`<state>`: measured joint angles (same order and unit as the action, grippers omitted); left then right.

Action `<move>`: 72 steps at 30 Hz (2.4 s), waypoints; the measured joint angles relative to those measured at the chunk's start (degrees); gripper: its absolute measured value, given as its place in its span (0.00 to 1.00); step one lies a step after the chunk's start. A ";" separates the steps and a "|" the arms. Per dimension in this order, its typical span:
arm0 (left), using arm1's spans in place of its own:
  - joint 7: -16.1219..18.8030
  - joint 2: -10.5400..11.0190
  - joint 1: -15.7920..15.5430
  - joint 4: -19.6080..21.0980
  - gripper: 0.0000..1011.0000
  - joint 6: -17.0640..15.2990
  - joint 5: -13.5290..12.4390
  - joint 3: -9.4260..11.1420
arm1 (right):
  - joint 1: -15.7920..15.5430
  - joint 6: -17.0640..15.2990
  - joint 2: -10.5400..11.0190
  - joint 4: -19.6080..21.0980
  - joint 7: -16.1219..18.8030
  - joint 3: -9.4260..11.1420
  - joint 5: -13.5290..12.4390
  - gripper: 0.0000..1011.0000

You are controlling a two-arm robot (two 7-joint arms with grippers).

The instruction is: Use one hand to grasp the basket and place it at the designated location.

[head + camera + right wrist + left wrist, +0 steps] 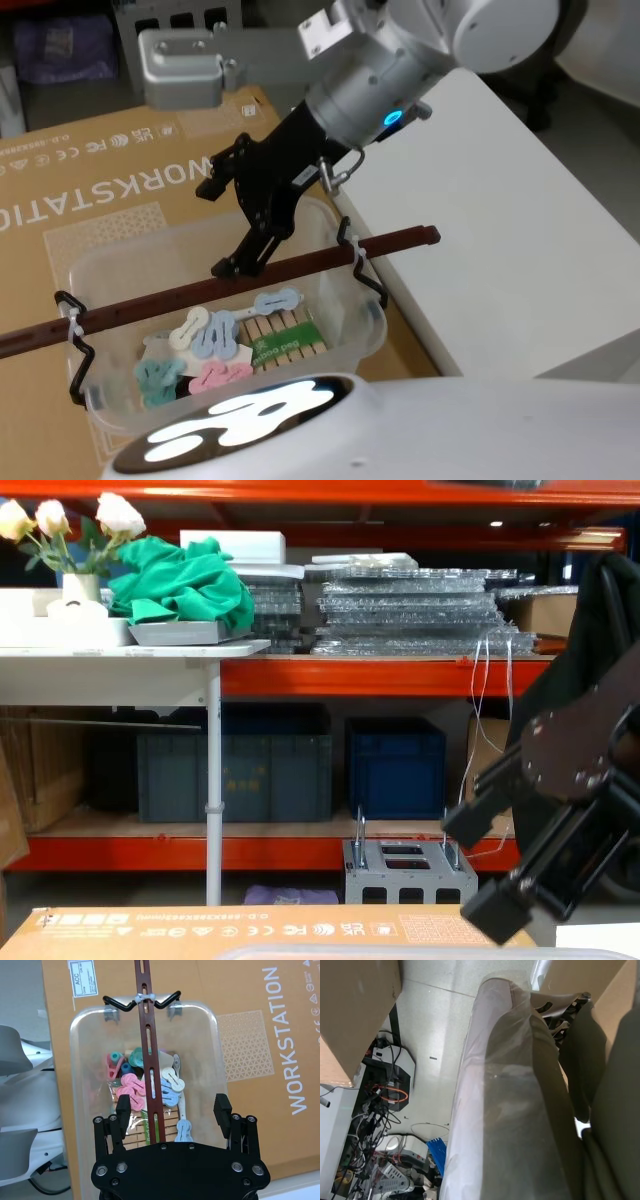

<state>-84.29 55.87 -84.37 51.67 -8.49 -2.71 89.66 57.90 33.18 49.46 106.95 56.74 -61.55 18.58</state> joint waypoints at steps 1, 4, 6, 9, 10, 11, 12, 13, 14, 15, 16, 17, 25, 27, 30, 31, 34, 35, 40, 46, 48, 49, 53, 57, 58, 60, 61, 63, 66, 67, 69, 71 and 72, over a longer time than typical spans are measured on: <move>0.00 0.00 0.00 0.00 0.00 0.00 0.00 0.00 | 0.01 0.12 0.14 0.12 -0.03 0.22 -0.32 0.99; 0.00 0.00 0.00 -0.03 0.00 0.00 0.00 0.00 | 0.06 0.61 1.03 0.71 -0.28 1.44 -1.74 0.99; 0.00 0.00 0.00 0.00 0.00 0.00 0.01 0.00 | 0.07 1.04 1.69 1.12 -0.47 2.31 -2.93 0.99; 0.00 0.00 0.00 -0.02 0.00 0.00 -0.01 0.00 | 0.22 1.88 3.12 1.91 -1.12 4.09 -5.27 0.99; 0.00 0.00 0.00 -0.01 0.00 0.00 0.00 0.00 | 0.25 2.06 3.46 2.10 -1.26 4.52 -5.77 0.99; 0.00 0.00 0.00 0.00 0.00 0.00 0.00 0.00 | 0.29 2.41 3.92 2.36 -1.45 5.20 -6.70 0.99; 0.00 0.00 0.00 0.00 0.00 0.00 0.00 0.00 | 0.29 2.41 3.92 2.36 -1.45 5.20 -6.70 0.99; 0.00 0.00 0.00 0.00 0.00 0.00 0.00 0.00 | 0.30 2.66 4.25 2.53 -1.59 5.74 -7.36 0.99; 0.00 0.00 0.00 -0.01 0.00 0.00 0.00 0.00 | 0.30 2.78 4.36 2.58 -1.63 5.91 -7.57 0.99; 0.00 0.00 0.00 -0.02 0.00 0.00 0.00 0.00 | 0.27 2.92 4.55 2.66 -1.70 6.31 -7.88 0.99; 0.00 0.00 0.00 -0.01 0.00 0.00 0.00 0.00 | 0.23 3.01 4.61 2.70 -1.71 6.46 -7.99 0.99; 0.00 0.00 0.00 -0.02 0.00 0.00 0.00 0.00 | 0.20 3.07 4.63 2.70 -1.71 6.59 -8.07 0.99; 0.00 0.00 0.00 -0.01 0.00 0.00 0.00 0.00 | -0.30 3.49 3.80 2.07 -1.16 7.15 -8.05 0.99; 0.00 0.00 0.00 -0.02 0.00 0.00 0.00 0.00 | -0.47 3.56 3.49 1.84 -0.88 7.26 -7.94 0.99; 0.00 0.00 0.00 -0.01 0.00 0.00 0.00 0.00 | -0.68 3.57 3.12 1.73 -0.52 7.42 -7.71 0.99; 0.00 0.00 0.00 -0.01 0.00 0.00 0.00 0.00 | -0.83 3.58 2.93 1.66 -0.34 7.48 -7.54 0.99; 0.00 0.00 0.00 -0.01 0.00 0.00 0.00 0.00 | -1.00 3.66 2.47 1.46 0.01 7.53 -7.11 0.99; 0.00 0.00 0.00 -0.01 0.00 0.00 0.01 0.00 | -1.00 3.66 2.47 1.46 0.01 7.53 -7.11 0.99; 0.00 0.00 0.00 -0.02 0.00 0.00 0.00 0.00 | -1.34 3.63 0.94 1.10 0.97 5.95 -4.92 0.99; 0.00 0.00 0.00 -0.01 0.00 0.00 0.00 0.00 | -2.02 3.13 -0.74 0.94 1.98 2.69 -0.81 0.99; 0.00 0.00 0.00 -0.01 0.00 0.00 0.00 0.00 | -2.08 2.93 -1.02 0.91 2.09 2.16 -0.09 0.99; 0.00 0.00 0.00 -0.01 0.00 0.00 0.00 0.00 | -2.14 2.77 -1.30 0.89 2.16 1.58 0.45 0.99; 0.00 0.00 0.00 -0.01 0.00 0.00 0.00 0.00 | -2.30 2.09 -1.98 0.71 2.27 0.08 2.35 0.99; 0.00 0.00 0.00 -0.01 0.00 0.00 0.00 0.00 | -2.32 1.46 -2.71 0.12 2.40 -1.24 4.04 0.99; 0.00 0.00 0.00 0.00 0.00 0.00 0.00 0.00 | -2.33 1.35 -2.93 -0.02 2.44 -1.53 4.42 0.99; 0.00 0.00 0.00 -0.01 0.00 0.00 0.00 0.00 | -2.33 1.01 -3.25 -0.38 2.47 -2.19 5.31 0.99; 0.00 0.00 0.00 -0.03 0.00 0.00 0.00 0.00 | -2.32 0.94 -3.33 -0.44 2.48 -2.36 5.58 0.99; 0.00 0.00 0.00 -0.01 0.00 0.00 0.00 0.00 | -2.33 0.58 -3.64 -0.74 2.48 -3.04 6.50 0.99; 0.00 0.00 0.00 -0.01 0.00 0.00 0.00 0.00 | -2.32 0.38 -3.94 -1.03 2.44 -3.63 7.18 0.99; 0.00 0.00 0.00 -0.02 0.00 0.00 -0.01 0.00 | -2.32 0.12 -4.19 -1.34 2.43 -4.10 7.89 0.99; 0.00 0.00 0.00 0.00 0.00 0.00 0.00 0.00 | -2.34 -0.17 -4.65 -1.87 2.43 -4.70 8.66 0.99; 0.00 0.00 0.00 -0.01 0.00 0.00 0.00 0.00 | -2.34 -0.51 -5.17 -2.57 2.43 -5.42 9.71 0.99; 0.00 0.00 0.00 -0.02 0.00 0.00 -0.01 0.00 | -2.35 -0.63 -5.28 -2.79 2.43 -5.65 10.01 0.99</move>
<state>-84.29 55.87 -84.37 51.64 -8.50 -2.72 89.66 55.55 32.54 44.18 104.16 59.17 -67.20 28.59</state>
